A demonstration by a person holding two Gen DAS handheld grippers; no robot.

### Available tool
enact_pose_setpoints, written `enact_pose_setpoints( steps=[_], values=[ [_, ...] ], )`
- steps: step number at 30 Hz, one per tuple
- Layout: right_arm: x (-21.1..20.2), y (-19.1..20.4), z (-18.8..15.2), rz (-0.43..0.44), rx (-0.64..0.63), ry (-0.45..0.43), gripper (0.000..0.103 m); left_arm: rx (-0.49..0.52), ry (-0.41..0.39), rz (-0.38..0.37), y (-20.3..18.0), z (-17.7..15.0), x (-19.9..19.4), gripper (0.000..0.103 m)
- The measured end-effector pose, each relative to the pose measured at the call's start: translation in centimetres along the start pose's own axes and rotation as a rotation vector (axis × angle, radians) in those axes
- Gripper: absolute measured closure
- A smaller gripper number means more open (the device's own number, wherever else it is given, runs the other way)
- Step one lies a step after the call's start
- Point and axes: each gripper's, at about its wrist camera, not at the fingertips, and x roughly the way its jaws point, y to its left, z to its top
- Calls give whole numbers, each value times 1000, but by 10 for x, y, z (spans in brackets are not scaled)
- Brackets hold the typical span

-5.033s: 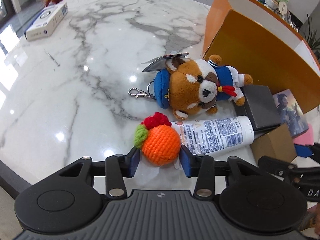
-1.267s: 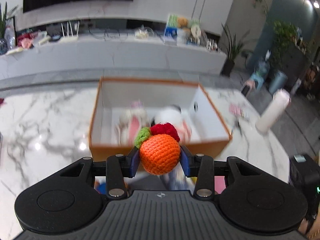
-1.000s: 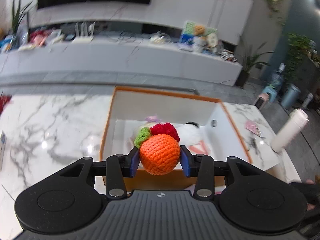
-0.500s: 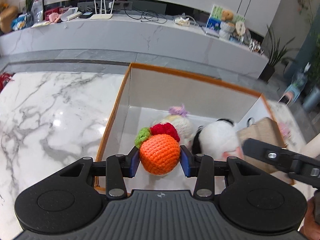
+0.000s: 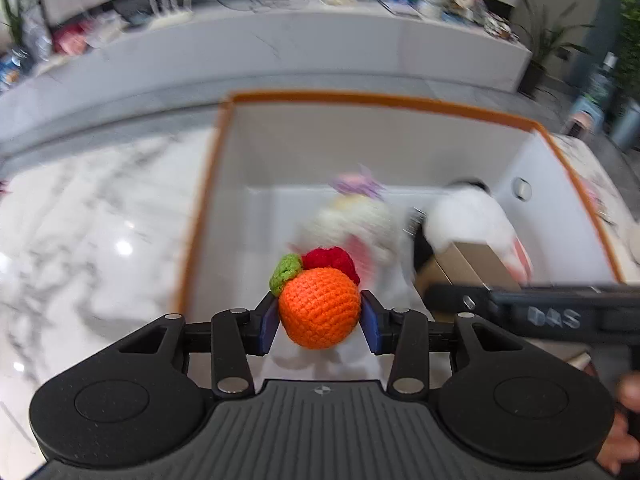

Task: Organize objects
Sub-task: 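Carry the orange fruit with the left tool while the right tool carries the cardboard box into the orange box, then release the orange fruit and the cardboard box into the orange box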

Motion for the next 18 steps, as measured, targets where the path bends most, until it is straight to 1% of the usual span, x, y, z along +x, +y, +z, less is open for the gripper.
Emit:
enact_pose_setpoints(
  steps=[1, 2, 3, 5, 9, 10, 11, 13, 15, 17, 18],
  values=[
    [-1, -3, 2, -42, -23, -7, 41, -6, 31, -36, -2, 0, 4, 55],
    [-1, -4, 3, -80, -40, -6, 42, 2, 52, -47, -5, 0, 10, 55],
    [0, -5, 4, -96, -53, 5, 42, 13, 57, -27, -9, 0, 14, 54],
    [2, -10, 5, -85, -63, 22, 42, 21, 75, 14, -13, -1, 21, 54],
    [1, -9, 1, -112, -88, 43, 42, 18, 152, 37, -15, -3, 42, 52],
    [2, -8, 2, -124, -91, 45, 42, 2, 138, 41, -15, -4, 43, 47],
    [2, -6, 1, -134, -94, 44, 41, 12, 123, 49, -16, -5, 41, 43],
    [4, -5, 3, -140, -86, 54, 41, 39, 115, 73, -21, -7, 40, 40],
    [1, -2, 3, -139, -87, 49, 35, 37, 105, 81, -22, -9, 39, 38],
    [-5, -1, 1, -140, -85, 40, 26, 40, 101, 71, -18, -6, 39, 37],
    [-5, 0, 1, -138, -86, 37, 25, 40, 98, 63, -18, -6, 37, 37]
  ],
)
